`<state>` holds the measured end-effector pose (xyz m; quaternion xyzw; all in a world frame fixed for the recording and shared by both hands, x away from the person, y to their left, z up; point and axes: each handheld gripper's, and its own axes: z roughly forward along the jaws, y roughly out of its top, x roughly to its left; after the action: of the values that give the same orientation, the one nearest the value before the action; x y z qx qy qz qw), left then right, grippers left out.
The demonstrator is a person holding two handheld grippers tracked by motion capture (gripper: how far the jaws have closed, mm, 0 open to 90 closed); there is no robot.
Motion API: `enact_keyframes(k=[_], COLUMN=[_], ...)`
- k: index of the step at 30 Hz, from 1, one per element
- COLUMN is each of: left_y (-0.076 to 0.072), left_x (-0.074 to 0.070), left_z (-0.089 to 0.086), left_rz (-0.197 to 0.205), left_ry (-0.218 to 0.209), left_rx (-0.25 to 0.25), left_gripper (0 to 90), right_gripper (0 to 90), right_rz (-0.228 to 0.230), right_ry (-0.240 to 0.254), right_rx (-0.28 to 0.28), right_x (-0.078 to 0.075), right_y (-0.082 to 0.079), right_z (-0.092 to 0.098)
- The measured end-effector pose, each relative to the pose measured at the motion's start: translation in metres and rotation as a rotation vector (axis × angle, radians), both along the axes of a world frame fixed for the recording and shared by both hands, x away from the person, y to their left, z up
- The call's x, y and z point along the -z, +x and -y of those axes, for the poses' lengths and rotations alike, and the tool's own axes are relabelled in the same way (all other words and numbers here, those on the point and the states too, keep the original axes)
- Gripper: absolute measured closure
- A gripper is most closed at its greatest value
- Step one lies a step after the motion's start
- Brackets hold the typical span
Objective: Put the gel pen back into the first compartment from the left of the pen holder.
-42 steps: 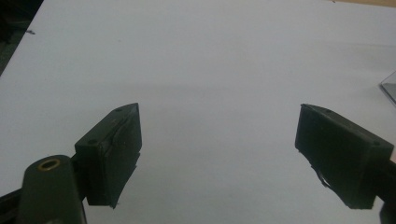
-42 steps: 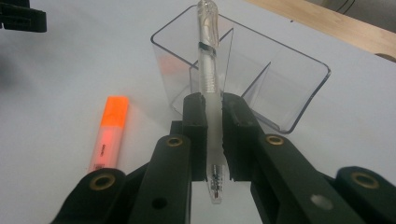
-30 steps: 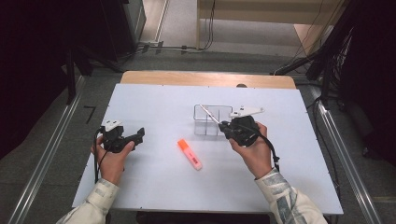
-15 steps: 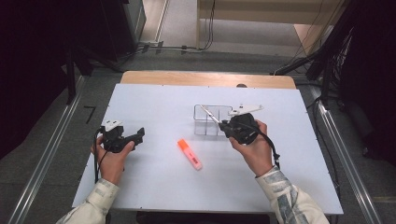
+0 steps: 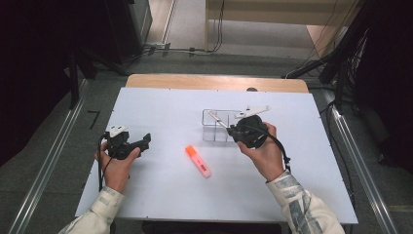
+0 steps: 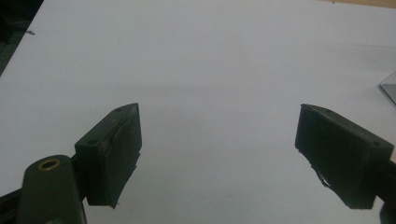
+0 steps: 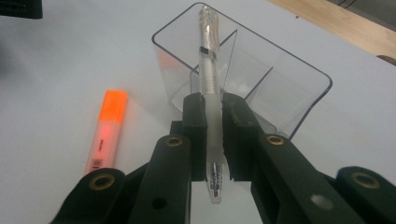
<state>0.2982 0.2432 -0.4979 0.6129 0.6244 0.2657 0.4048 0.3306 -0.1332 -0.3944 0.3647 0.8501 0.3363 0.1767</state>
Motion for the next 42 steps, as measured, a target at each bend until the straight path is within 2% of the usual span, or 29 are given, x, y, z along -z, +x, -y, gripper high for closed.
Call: enact_keyframes(k=[17,29,42], left_y=[0.0,0.0,0.0], left_x=[0.0,0.0,0.0], left_z=[0.0,0.0,0.0], left_rz=[0.001,0.002,0.003], left_ry=[0.002,0.003,0.002], left_rx=[0.0,0.001,0.0], left_gripper=[15.4,15.4,15.4], right_gripper=[78.4,78.3,78.2], right_rz=[-0.023,-0.03,-0.013], right_ry=[-0.043,-0.046,-0.036], right_rx=[-0.016,-0.016,-0.017], right_x=[-0.005,-0.006,-0.013], right_y=[0.009,0.012,0.016], right_z=[-0.009,-0.012,-0.019])
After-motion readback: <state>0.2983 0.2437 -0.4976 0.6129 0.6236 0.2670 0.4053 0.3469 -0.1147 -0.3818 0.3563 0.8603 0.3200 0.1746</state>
